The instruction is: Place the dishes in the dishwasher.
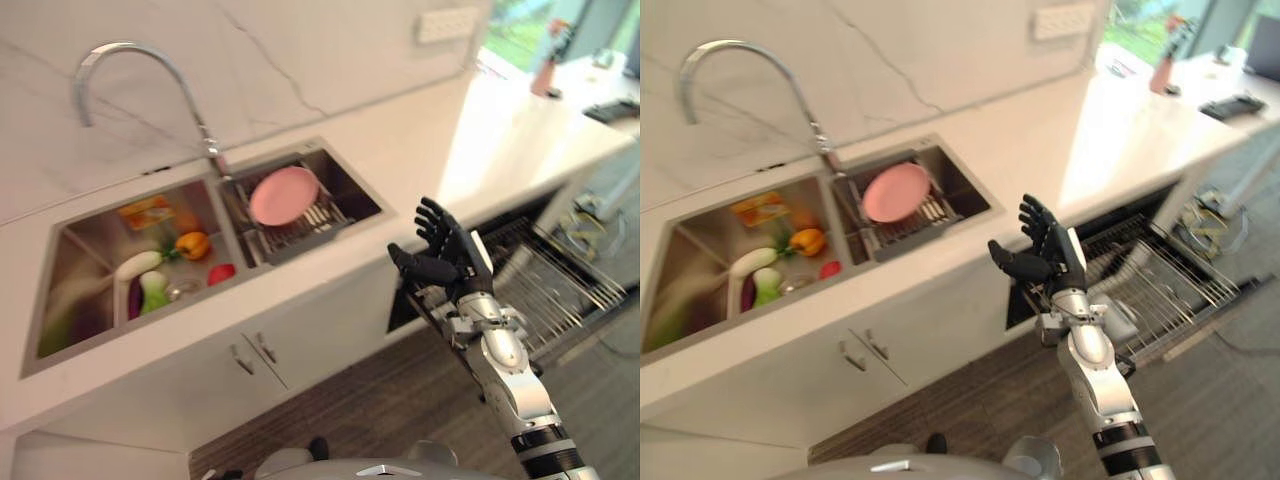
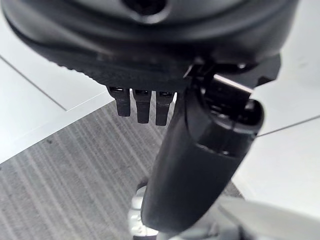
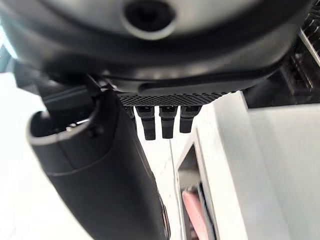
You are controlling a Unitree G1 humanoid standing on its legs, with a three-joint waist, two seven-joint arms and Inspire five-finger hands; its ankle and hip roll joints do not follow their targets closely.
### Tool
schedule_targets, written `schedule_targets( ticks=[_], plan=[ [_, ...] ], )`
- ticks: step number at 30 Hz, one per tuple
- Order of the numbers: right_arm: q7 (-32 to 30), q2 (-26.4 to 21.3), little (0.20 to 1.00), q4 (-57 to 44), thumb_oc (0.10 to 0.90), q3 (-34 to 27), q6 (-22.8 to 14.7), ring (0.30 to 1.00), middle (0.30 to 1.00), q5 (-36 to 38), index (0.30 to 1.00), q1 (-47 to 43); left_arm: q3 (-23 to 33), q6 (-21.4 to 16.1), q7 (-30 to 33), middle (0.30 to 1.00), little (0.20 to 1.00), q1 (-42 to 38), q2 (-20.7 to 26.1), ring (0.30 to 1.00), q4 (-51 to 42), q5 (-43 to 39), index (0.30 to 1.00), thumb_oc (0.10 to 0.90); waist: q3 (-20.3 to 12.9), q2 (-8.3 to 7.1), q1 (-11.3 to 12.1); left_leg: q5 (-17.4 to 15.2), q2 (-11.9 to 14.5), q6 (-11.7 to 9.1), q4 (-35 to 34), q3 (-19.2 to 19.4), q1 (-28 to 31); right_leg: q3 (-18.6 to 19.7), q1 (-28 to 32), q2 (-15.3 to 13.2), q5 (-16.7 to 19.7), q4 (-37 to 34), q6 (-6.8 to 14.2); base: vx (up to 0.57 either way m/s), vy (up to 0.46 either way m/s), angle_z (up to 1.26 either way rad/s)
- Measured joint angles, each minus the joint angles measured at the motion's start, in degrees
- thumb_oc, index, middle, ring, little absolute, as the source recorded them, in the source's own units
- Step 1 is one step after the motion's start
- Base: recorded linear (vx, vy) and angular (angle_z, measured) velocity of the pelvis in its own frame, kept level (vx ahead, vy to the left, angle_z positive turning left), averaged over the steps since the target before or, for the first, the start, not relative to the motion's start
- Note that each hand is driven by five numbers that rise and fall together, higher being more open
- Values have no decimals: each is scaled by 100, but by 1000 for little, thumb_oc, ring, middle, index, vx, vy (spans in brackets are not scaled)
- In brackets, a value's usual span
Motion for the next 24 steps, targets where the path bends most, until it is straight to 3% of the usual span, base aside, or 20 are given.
schedule_targets(
  ticks=[1,3,5,6,7,8,11,13,18,24],
  plan=[
    [60,-6,900,-82,800,31,-12,900,900,4,900,1,4,18,-6,900,900,-46,85,900,-25,0,900,800,-7,54,-24,14,13,6,-94,-176,1,17,-132,260,-121,-456,8,157,-123,63],
    [73,-21,900,-108,800,33,-41,900,900,33,900,-1,5,46,13,900,900,-51,150,900,15,-3,900,800,-44,30,-140,52,67,-24,-112,-423,-52,336,47,667,-179,-2092,120,212,-166,81],
    [45,-41,900,-23,800,-80,-67,900,900,46,900,164,-9,45,-6,900,900,-142,228,900,59,3,900,800,-110,-145,-329,-45,-122,-93,-24,-927,-134,775,205,791,46,-3374,484,219,-185,124],
    [27,-39,900,16,800,-94,-55,900,900,56,900,237,10,18,3,900,900,-119,278,900,135,1,900,800,-146,-251,-343,-36,-179,-124,-48,-942,-68,713,239,738,217,-3678,449,191,-164,86],
    [57,-8,900,207,800,-73,-50,900,900,102,900,226,51,31,21,900,900,-53,312,900,161,1,900,800,-218,-419,-245,-65,-244,-185,-222,-909,108,709,262,681,714,-3699,309,191,-140,45],
    [57,-8,900,317,800,-78,-50,900,900,108,900,226,49,48,22,900,900,54,265,900,174,1,900,800,-312,-430,-216,-114,-200,-237,-288,-948,204,632,338,702,959,-3732,238,134,-99,18],
    [43,-121,900,376,800,-121,-55,900,900,211,900,234,48,40,-6,900,900,251,22,900,146,1,900,800,-452,-170,-203,-214,42,-419,-320,-995,285,405,613,902,1057,-4132,106,140,-111,23],
    [45,-358,900,366,800,-189,-49,900,900,210,900,273,85,56,-19,900,900,365,-198,900,182,3,900,800,-555,17,-225,-201,194,-540,-389,-1062,304,68,1056,992,1329,-4776,18,99,-79,50],
    [53,-542,900,277,800,-337,-50,900,900,198,900,258,101,50,-8,900,900,368,-265,900,115,205,900,800,-590,104,-177,-74,438,-663,-738,-906,476,-258,1198,1130,1253,-4800,-54,79,-5,30],
    [80,-499,900,219,800,-340,-50,900,900,109,900,353,100,146,59,900,900,287,-165,900,126,225,900,800,-597,-90,-224,-96,403,-670,-769,-909,445,-620,1367,1023,1098,-4805,-11,39,25,25]
  ],
)
